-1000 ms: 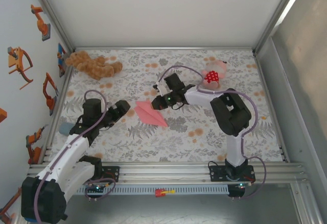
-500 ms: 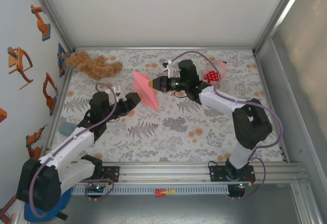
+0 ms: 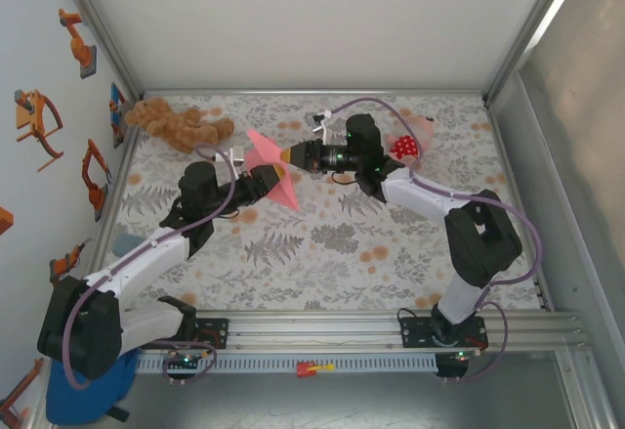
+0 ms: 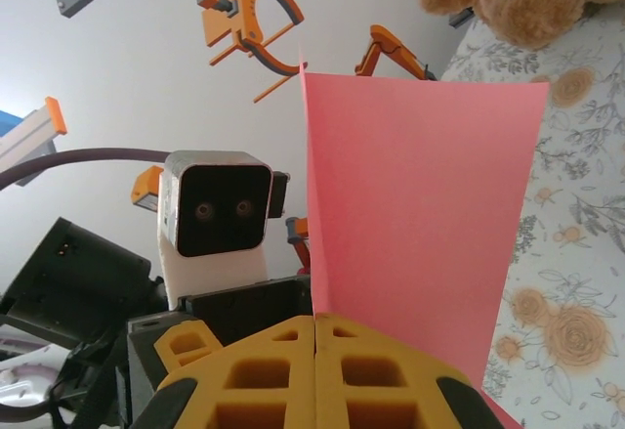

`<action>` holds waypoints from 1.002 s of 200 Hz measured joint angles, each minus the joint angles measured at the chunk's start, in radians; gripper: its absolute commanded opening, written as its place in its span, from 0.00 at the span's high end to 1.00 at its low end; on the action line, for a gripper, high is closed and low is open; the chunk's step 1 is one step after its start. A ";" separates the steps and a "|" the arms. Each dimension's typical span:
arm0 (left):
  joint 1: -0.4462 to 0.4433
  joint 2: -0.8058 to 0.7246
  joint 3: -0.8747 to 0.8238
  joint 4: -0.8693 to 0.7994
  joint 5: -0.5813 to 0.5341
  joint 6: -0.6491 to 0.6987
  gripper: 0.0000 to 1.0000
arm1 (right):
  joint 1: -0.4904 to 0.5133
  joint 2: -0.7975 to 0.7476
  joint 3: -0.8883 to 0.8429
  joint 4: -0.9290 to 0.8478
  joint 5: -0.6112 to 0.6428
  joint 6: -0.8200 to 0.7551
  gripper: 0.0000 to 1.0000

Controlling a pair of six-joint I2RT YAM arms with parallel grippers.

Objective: Fold a paper plane with a square sheet of paper (pick it up from the middle)
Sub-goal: Turn over the paper at the center of the table.

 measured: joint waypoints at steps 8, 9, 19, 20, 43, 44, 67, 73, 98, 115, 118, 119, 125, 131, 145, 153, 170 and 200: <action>0.000 0.000 0.000 0.009 0.007 0.001 0.49 | 0.000 -0.001 0.000 0.010 -0.003 0.011 1.00; 0.000 0.000 0.000 0.011 0.008 0.003 0.50 | 0.000 -0.001 0.000 0.010 -0.003 0.012 1.00; 0.000 0.000 0.000 0.025 0.015 0.003 0.53 | 0.000 -0.002 0.000 0.022 -0.006 0.025 1.00; 0.000 0.000 0.000 0.026 0.016 0.003 0.53 | 0.000 -0.003 0.000 0.023 -0.006 0.026 1.00; 0.000 0.000 0.000 0.047 0.026 0.008 0.62 | -0.003 -0.007 0.000 0.040 -0.010 0.045 1.00; 0.000 0.000 0.000 0.048 0.027 0.008 0.63 | -0.003 -0.007 0.000 0.040 -0.010 0.045 1.00; 0.000 0.000 0.000 0.057 0.035 0.009 0.70 | -0.009 -0.010 -0.008 0.055 -0.009 0.055 1.00; 0.000 0.000 0.000 0.058 0.037 0.010 0.72 | -0.011 -0.011 -0.012 0.057 -0.009 0.058 1.00; 0.000 0.000 0.000 0.058 0.042 0.013 0.78 | -0.019 -0.011 -0.023 0.058 -0.009 0.062 1.00; 0.000 0.000 0.000 0.056 0.042 0.014 0.82 | -0.021 -0.011 -0.027 0.058 -0.009 0.062 1.00; 0.000 0.000 0.000 0.056 0.042 0.014 0.82 | -0.021 -0.011 -0.027 0.058 -0.009 0.062 1.00; 0.000 0.000 0.000 0.057 0.042 0.014 0.83 | -0.022 -0.011 -0.027 0.058 -0.009 0.062 1.00; 0.000 0.000 0.000 0.056 0.042 0.015 0.84 | -0.022 -0.011 -0.027 0.058 -0.009 0.062 1.00; 0.000 0.000 0.000 0.053 0.042 0.018 0.85 | -0.023 -0.011 -0.027 0.059 -0.009 0.062 1.00; 0.000 0.000 0.002 0.043 0.041 0.025 0.88 | -0.025 -0.011 -0.029 0.058 -0.008 0.062 0.96; 0.000 0.000 0.004 0.036 0.040 0.029 0.89 | -0.028 -0.012 -0.031 0.053 -0.008 0.058 0.92; 0.000 0.000 0.016 0.008 0.037 0.046 0.90 | -0.041 -0.021 -0.031 -0.012 0.009 0.006 0.81; 0.000 -0.006 0.040 -0.077 0.015 0.092 0.91 | -0.077 -0.084 -0.029 -0.244 0.104 -0.170 0.66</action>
